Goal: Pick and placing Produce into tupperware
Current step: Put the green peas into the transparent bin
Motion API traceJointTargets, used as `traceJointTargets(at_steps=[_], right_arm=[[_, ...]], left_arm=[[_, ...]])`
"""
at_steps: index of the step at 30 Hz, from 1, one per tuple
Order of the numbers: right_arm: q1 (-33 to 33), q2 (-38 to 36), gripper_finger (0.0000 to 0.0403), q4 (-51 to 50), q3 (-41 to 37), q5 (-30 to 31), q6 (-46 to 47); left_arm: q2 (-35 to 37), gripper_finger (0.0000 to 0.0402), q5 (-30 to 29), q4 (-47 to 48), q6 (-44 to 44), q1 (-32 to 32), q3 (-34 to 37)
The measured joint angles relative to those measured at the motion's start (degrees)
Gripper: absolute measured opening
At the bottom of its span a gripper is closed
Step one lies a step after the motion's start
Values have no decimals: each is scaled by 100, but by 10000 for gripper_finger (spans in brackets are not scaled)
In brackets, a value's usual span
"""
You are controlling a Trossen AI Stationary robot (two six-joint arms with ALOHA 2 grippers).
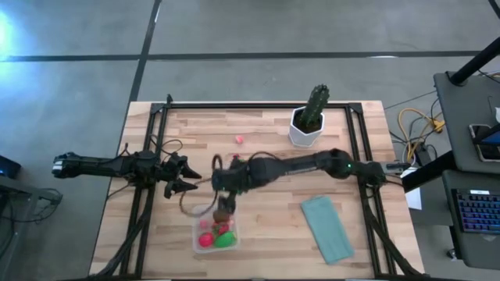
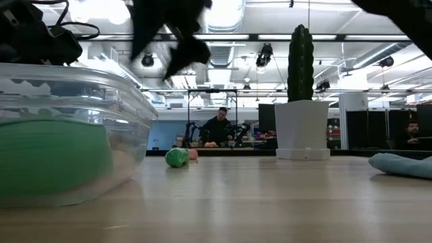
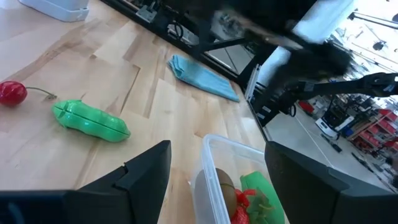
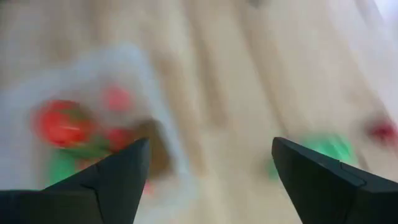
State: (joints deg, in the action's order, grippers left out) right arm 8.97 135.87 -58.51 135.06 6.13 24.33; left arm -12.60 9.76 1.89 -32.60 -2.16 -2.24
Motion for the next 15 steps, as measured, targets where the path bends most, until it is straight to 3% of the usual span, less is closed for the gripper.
traceJointTargets(at_steps=[6, 15], right_arm=[[-697, 175, 326, -1500, -79, -150, 1371], [-1071, 419, 325, -684, -92, -612, 2053]], left_arm=[[0, 246, -1, 0, 0, 0, 0], [5, 246, -1, 0, 0, -2, 0]])
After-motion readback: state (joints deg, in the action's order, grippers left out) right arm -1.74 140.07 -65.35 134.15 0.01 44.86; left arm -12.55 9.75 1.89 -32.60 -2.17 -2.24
